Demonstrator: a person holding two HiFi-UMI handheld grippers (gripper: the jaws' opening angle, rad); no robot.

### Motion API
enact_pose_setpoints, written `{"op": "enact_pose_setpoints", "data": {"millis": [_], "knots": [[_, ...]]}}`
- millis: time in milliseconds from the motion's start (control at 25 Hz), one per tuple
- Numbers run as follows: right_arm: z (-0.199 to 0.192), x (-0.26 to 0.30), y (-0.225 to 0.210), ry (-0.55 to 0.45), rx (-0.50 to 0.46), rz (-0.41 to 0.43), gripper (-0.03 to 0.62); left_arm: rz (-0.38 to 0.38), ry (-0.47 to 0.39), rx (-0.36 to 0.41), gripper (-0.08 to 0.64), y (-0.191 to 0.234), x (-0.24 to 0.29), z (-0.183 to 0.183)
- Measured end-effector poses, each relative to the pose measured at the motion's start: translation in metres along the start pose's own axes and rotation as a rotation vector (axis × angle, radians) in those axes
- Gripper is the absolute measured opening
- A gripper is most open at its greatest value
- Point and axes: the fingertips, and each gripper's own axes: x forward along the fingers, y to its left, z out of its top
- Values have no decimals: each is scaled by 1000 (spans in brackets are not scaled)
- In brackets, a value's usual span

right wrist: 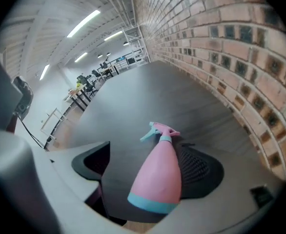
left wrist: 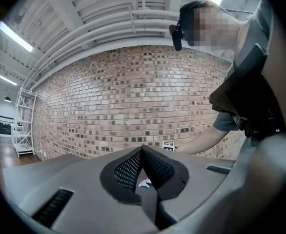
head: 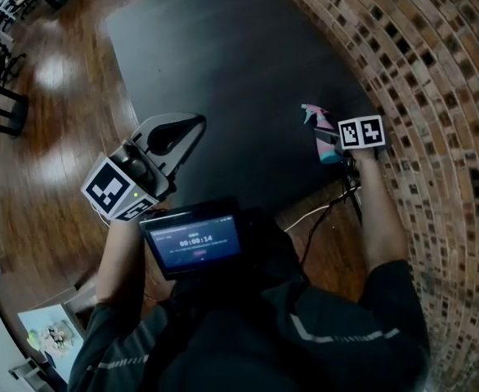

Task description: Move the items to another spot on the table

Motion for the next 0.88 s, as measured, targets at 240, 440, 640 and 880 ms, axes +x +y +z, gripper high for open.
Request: {"op": "enact_pose_setpoints", "data": {"millis": [240, 440, 640, 880], "knots": [[8, -88, 103, -298, -60, 30, 389, -70, -51, 30, -3, -33, -52, 28], [22, -148, 147, -555, -89, 3, 113, -126, -60, 38, -3, -36, -49, 35], [27, -198, 192, -721, -96, -22, 5, -181, -68, 26, -3, -37, -46, 53], [-8, -227, 246, -791, -95, -91, 3, -246, -83, 25, -3, -61, -79, 54]]}}
